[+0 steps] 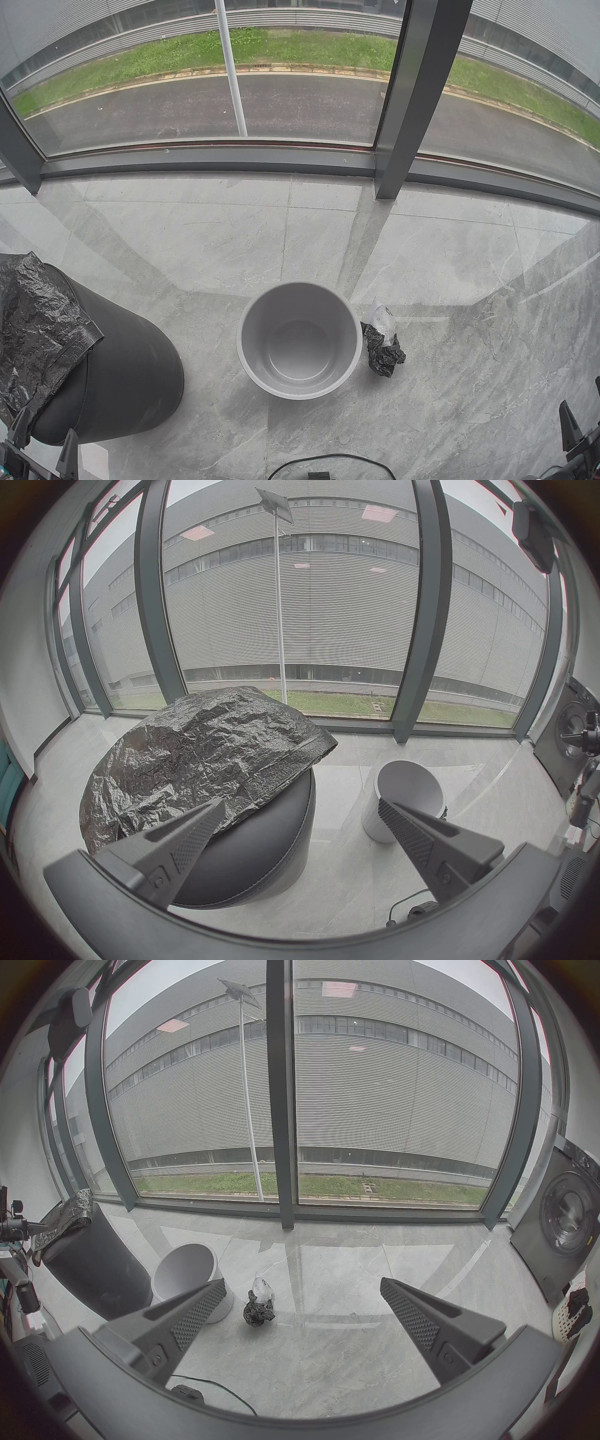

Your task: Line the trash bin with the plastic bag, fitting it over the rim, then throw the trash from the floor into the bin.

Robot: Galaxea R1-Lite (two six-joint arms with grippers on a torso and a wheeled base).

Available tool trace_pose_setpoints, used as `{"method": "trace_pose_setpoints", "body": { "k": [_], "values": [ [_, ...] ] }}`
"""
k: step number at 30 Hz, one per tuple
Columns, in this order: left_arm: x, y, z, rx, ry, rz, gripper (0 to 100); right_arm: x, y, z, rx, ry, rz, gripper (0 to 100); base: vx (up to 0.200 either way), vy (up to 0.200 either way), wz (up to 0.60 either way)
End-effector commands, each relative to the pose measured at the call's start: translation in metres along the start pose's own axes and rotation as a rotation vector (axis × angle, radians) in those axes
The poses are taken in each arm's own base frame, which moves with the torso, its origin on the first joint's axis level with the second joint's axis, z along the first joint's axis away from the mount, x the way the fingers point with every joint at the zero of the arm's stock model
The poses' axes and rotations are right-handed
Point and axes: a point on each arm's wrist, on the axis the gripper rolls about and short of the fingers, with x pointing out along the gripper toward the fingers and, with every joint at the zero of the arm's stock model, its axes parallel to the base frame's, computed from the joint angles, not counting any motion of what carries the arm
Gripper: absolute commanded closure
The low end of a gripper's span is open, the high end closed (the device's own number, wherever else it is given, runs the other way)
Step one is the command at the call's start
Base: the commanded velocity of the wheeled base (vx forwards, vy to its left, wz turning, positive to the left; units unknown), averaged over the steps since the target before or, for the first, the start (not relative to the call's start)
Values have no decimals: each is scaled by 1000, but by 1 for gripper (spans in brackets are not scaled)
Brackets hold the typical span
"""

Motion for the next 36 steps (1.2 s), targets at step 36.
{"method": "trace_pose_setpoints", "body": {
  "k": [36],
  "values": [
    [24, -1, 86, 873, 127, -17, 0, 144, 49, 161, 138, 9, 328, 0, 0, 0, 0]
  ]
}}
